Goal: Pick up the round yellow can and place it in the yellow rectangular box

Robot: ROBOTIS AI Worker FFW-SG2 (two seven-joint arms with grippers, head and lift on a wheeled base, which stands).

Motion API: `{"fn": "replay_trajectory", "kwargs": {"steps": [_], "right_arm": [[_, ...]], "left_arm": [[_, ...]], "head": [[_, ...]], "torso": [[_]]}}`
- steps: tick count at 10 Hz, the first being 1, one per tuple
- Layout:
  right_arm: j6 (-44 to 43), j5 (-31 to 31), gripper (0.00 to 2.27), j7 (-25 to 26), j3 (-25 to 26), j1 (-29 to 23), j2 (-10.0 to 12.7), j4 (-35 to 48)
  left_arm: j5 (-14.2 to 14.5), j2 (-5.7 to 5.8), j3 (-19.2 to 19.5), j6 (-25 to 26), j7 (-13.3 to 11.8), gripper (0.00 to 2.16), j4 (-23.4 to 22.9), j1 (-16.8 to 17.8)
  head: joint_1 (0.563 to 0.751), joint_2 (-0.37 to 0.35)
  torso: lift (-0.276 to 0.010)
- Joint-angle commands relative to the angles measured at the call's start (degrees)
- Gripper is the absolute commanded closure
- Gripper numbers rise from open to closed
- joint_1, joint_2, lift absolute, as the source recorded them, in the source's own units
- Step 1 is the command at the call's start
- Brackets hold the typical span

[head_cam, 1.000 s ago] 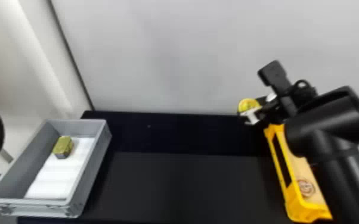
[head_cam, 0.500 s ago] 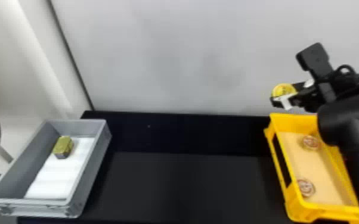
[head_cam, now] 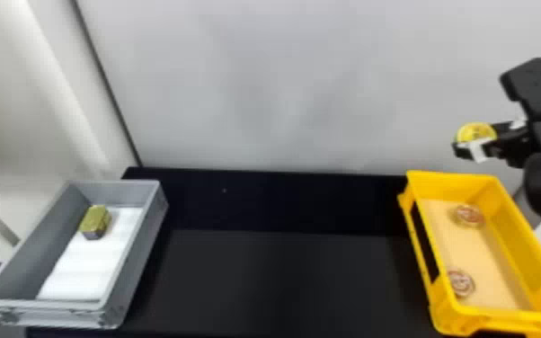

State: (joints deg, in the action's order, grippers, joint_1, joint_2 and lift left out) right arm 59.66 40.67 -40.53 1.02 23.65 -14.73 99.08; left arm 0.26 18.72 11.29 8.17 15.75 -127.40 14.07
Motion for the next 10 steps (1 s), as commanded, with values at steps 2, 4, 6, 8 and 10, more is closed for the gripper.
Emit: {"fn": "replay_trajectory", "kwargs": {"steps": [2,4,6,8,10], "right_arm": [[-2.07,-1.89,0.73,-0.18,8.21,0.78,-0.74,-6.27],[-4.88,-5.67,0.73,0.17,11.11,2.45,-1.09,-12.86],[-6.99,-13.14,0.73,3.51,11.63,3.16,-2.50,-20.42],[-9.63,-19.12,0.73,5.45,10.76,5.36,-3.81,-29.38],[-12.62,-20.79,0.73,5.80,10.23,8.52,-3.99,-36.15]], "left_arm": [[0.00,-0.08,0.14,0.01,-0.01,0.10,-0.12,-0.01],[0.00,-0.17,0.14,-0.08,-0.01,0.10,-0.12,0.08],[0.00,-0.43,0.14,-0.17,-0.19,0.10,-0.12,-0.01],[0.00,-0.52,0.32,-0.43,-0.36,0.10,-0.12,-0.01],[0.00,-0.61,0.32,-0.69,-0.54,0.10,-0.12,-0.10]], "head": [[0.694,0.055],[0.694,0.055],[0.694,0.055],[0.694,0.055],[0.694,0.055]], "torso": [[-0.003],[-0.003],[-0.003],[-0.003],[-0.003]]}}
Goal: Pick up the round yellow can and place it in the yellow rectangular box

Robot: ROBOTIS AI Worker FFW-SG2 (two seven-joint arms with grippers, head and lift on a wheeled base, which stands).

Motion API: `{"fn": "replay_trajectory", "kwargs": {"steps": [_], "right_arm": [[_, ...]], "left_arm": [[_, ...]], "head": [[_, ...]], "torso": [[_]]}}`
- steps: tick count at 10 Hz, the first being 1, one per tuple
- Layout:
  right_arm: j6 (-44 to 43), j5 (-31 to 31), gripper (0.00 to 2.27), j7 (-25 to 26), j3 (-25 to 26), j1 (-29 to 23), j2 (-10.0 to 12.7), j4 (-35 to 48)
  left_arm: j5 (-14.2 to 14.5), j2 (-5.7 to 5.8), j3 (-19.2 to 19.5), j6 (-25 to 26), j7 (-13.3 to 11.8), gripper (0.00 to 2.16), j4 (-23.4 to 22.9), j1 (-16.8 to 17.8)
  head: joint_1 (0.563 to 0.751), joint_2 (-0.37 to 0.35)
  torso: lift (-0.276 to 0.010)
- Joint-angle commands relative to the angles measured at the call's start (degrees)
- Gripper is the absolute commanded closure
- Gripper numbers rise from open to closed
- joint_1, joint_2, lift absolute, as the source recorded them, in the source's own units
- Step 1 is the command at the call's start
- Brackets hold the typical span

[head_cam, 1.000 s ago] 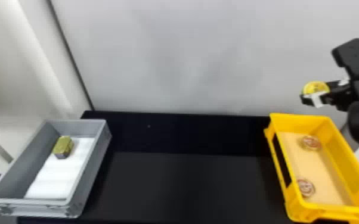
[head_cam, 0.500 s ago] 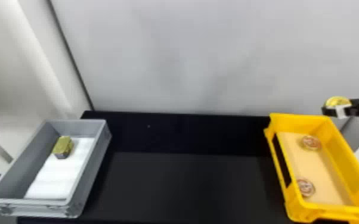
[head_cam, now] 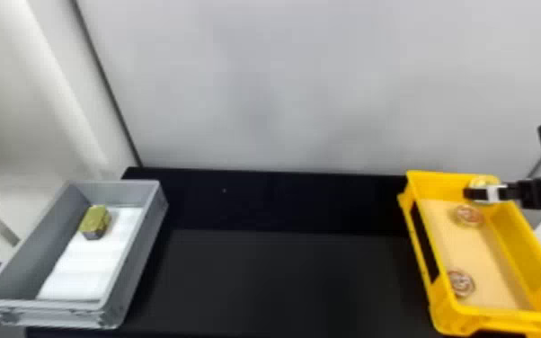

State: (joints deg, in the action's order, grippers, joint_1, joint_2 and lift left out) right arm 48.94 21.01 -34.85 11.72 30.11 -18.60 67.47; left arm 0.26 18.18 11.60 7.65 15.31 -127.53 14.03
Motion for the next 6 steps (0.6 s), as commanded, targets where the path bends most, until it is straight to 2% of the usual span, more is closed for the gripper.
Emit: {"fn": "replay_trajectory", "kwargs": {"steps": [1,4,6], "right_arm": [[-2.42,-1.14,0.73,0.91,-0.56,2.41,-0.12,-5.95],[-5.14,-2.72,0.73,2.58,-0.39,2.50,-0.91,-12.19],[-6.90,-7.12,0.73,5.04,-0.82,3.21,-1.70,-17.37]], "left_arm": [[0.00,-0.06,0.01,-0.35,-0.10,0.10,0.00,-0.05],[0.26,0.02,0.54,-0.79,-0.36,0.10,0.00,-0.58],[0.26,0.11,0.45,-1.23,-0.45,0.10,0.09,-0.67]], "head": [[0.694,0.055],[0.694,0.055],[0.694,0.055]], "torso": [[-0.003],[-0.003],[-0.003]]}}
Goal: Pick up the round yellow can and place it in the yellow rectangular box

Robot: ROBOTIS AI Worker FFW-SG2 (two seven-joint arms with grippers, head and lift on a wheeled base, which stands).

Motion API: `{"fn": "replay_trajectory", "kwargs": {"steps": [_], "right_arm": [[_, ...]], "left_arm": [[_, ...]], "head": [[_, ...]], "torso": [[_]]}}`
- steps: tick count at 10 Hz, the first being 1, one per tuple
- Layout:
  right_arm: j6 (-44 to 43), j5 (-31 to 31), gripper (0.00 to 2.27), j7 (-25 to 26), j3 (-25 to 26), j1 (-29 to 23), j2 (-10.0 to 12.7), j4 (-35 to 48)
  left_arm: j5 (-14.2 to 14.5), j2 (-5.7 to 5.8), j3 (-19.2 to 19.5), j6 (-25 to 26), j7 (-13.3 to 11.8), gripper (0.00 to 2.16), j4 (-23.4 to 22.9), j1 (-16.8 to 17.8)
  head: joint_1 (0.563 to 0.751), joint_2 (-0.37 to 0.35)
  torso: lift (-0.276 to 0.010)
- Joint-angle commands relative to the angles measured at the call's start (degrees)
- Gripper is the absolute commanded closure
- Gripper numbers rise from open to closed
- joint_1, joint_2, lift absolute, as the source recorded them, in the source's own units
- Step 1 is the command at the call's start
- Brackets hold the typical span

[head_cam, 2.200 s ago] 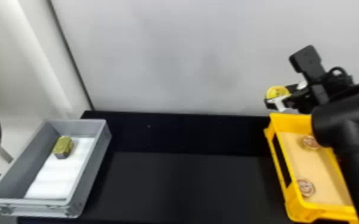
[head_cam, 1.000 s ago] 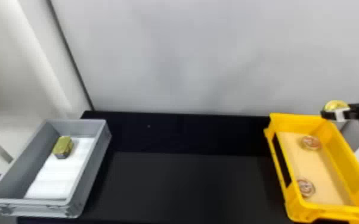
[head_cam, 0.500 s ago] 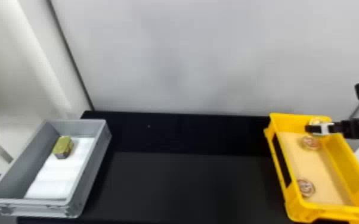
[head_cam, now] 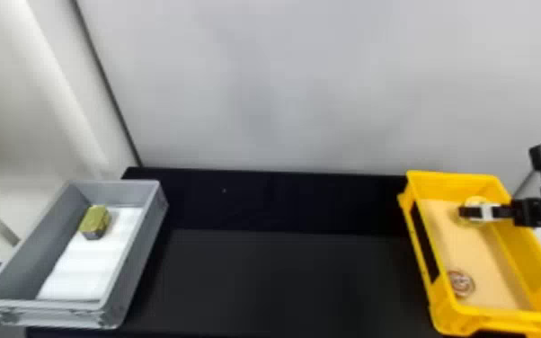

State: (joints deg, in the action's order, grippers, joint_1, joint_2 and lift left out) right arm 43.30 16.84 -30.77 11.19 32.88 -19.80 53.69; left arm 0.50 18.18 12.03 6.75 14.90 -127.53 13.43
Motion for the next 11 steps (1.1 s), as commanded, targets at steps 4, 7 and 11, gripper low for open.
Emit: {"fn": "replay_trajectory", "kwargs": {"steps": [4,7,11], "right_arm": [[-1.71,-6.29,0.73,2.46,-0.38,-0.62,-1.12,-7.02],[-1.09,-7.17,0.73,2.63,0.06,-2.47,-2.18,-6.58],[0.40,-9.01,0.73,2.98,1.47,-5.20,-3.41,-4.82]], "left_arm": [[0.11,0.11,0.11,-0.59,-0.21,0.10,0.00,-0.16],[0.20,0.02,0.19,-0.68,-0.21,0.10,-0.09,-0.25],[0.20,0.02,0.46,-0.77,-0.39,0.10,-0.26,-0.42]], "head": [[0.694,0.055],[0.694,0.055],[0.694,0.055]], "torso": [[-0.003],[-0.003],[-0.003]]}}
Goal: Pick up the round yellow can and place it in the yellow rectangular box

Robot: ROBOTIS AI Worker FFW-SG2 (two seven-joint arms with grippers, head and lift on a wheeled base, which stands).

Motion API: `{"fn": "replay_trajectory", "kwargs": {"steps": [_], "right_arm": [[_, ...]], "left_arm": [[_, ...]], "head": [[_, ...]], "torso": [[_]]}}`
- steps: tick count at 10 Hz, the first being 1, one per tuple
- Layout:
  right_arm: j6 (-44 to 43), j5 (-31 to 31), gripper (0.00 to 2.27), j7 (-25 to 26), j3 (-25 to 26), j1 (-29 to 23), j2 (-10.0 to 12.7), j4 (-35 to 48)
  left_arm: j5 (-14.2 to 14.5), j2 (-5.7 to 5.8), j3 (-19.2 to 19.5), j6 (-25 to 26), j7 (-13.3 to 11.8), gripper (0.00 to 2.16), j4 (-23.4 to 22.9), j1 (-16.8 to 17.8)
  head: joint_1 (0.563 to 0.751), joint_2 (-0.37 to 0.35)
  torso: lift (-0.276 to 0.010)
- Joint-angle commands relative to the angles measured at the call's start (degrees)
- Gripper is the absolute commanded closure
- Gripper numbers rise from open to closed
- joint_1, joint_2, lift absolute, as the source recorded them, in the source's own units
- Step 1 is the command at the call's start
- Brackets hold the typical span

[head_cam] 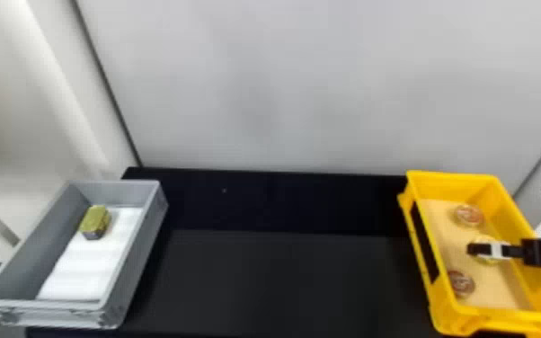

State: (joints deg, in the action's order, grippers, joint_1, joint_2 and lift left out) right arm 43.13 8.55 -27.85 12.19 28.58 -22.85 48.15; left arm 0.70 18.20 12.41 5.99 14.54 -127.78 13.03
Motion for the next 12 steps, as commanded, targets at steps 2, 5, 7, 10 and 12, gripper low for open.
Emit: {"fn": "replay_trajectory", "kwargs": {"steps": [2,5,7,10,12], "right_arm": [[1.71,-1.16,0.73,0.33,0.73,-2.21,-0.88,1.95],[3.56,-1.34,0.73,0.41,1.43,-4.15,-1.23,3.71],[3.56,-1.42,0.73,0.59,1.70,-4.59,-1.14,4.14],[4.09,-2.04,0.16,1.38,1.70,-4.94,-1.14,4.85],[4.53,-2.39,0.04,1.47,1.87,-5.29,-1.23,5.38]], "left_arm": [[0.00,0.09,0.07,0.07,-0.12,0.10,-0.19,-0.02],[0.00,0.09,0.25,0.07,-0.12,0.10,-0.28,-0.11],[0.00,0.18,0.16,0.16,-0.12,0.10,-0.37,-0.11],[0.00,0.18,0.16,0.25,-0.20,0.10,-0.37,-0.02],[0.00,0.18,0.25,0.43,-0.20,0.10,-0.37,-0.02]], "head": [[0.694,0.055],[0.694,0.055],[0.694,0.055],[0.694,0.055],[0.694,0.055]], "torso": [[-0.003],[-0.003],[-0.003],[-0.003],[-0.003]]}}
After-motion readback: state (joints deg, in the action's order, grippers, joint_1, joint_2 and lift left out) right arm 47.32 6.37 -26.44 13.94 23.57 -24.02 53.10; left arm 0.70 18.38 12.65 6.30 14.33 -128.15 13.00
